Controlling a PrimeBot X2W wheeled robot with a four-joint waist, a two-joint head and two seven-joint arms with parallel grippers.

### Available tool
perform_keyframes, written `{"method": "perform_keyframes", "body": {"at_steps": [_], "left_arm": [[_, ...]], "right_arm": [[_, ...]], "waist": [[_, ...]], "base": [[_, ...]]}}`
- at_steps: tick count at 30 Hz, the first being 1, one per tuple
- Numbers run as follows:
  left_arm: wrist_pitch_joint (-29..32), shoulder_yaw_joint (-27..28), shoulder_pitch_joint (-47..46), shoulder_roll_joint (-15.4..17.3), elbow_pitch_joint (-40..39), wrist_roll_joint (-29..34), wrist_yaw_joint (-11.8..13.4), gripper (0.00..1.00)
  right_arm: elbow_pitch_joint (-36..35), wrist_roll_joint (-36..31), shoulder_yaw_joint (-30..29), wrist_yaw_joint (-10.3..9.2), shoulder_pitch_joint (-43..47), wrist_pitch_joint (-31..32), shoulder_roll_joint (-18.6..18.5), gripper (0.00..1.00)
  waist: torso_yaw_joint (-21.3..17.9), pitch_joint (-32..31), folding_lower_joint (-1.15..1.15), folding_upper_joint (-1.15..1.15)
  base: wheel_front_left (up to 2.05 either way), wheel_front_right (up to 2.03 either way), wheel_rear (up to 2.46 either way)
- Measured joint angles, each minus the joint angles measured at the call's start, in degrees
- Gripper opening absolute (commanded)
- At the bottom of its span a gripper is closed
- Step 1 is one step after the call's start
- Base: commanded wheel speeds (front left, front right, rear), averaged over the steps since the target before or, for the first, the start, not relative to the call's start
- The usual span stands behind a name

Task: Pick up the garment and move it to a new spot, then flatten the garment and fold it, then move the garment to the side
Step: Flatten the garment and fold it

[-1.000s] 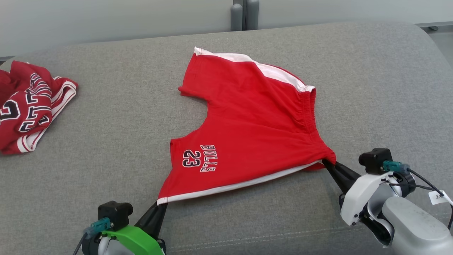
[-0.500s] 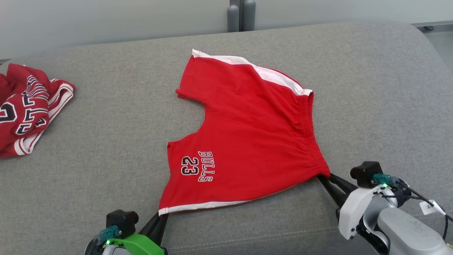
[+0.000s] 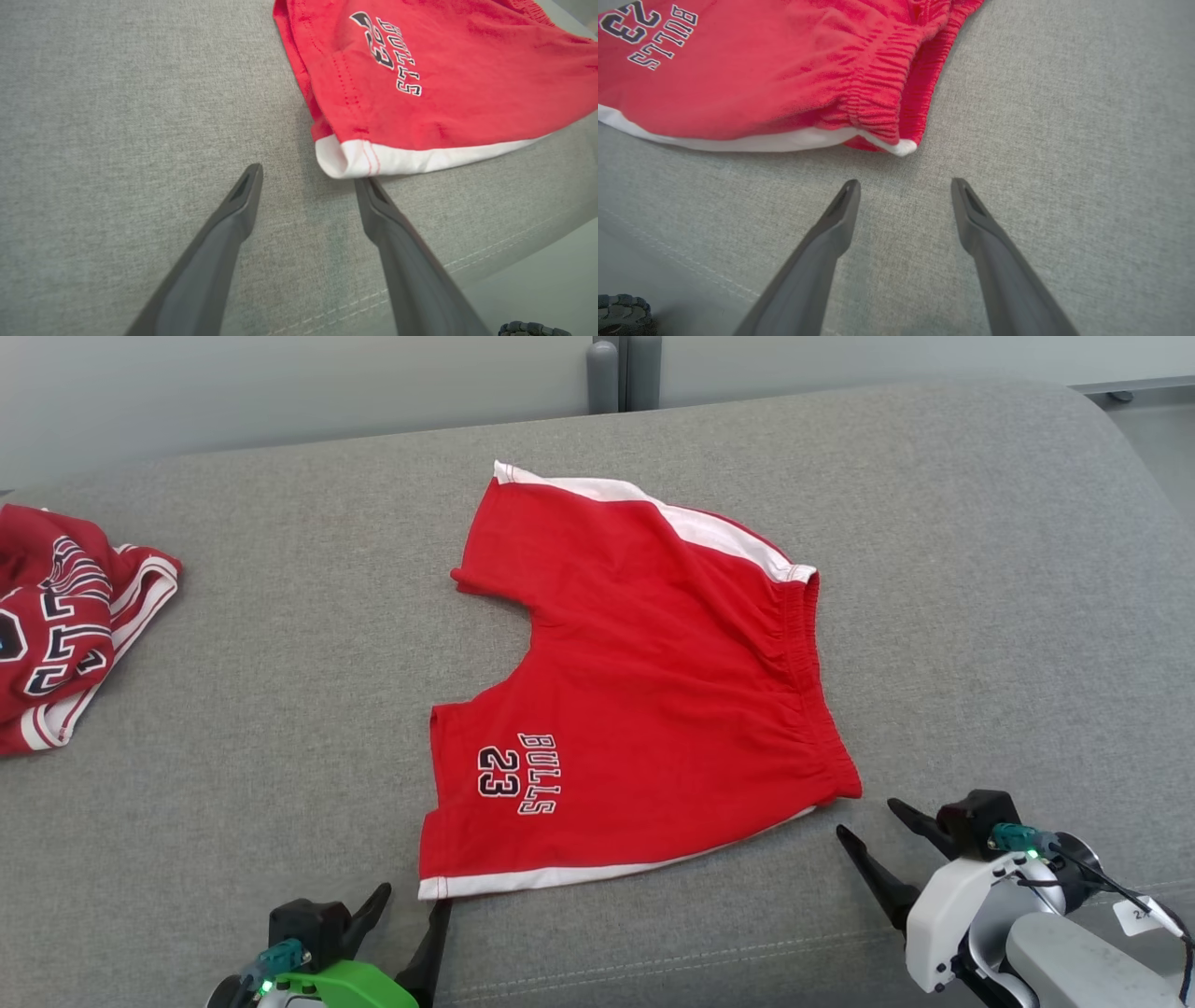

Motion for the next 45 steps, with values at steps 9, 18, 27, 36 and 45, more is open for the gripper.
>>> {"method": "perform_keyframes", "body": {"at_steps": [9, 18, 27, 36, 45], "left_arm": [[-0.5, 5.3, 2.2, 0.5, -0.2, 0.4, 0.9, 1.00], [-0.5, 15.3, 0.9, 0.0, -9.3, 4.4, 1.5, 1.00], [-0.5, 19.5, 0.8, -3.2, -14.1, 9.2, 2.0, 1.00], [-0.5, 21.5, 4.0, -4.9, -15.2, 12.7, 2.2, 1.00], [-0.7, 24.2, 6.9, -6.6, -16.3, 14.6, 2.2, 1.00]], "right_arm": [[-4.0, 0.0, -5.6, -3.49, 1.0, 0.0, -1.4, 1.00], [-11.1, -1.2, -12.1, -7.05, 0.8, -0.1, -1.8, 1.00], [-16.4, -3.4, -15.2, -9.00, 0.8, -0.2, 0.7, 1.00], [-20.8, -3.5, -20.2, -10.51, 1.5, -0.3, 3.6, 1.00], [-22.0, -4.9, -21.7, -11.00, 5.5, -0.3, 5.3, 1.00]], "waist": [[-0.6, -0.5, 0.00, 0.00], [-1.2, -3.0, 0.00, 0.00], [-1.8, -6.5, 0.00, 0.00], [-3.1, -8.2, 0.00, 0.00], [-2.8, -8.2, 0.00, 0.00]], "base": [[0.00, 0.00, 0.00], [0.00, 0.00, 0.00], [0.00, 0.00, 0.00], [0.00, 0.00, 0.00], [0.00, 0.00, 0.00]]}}
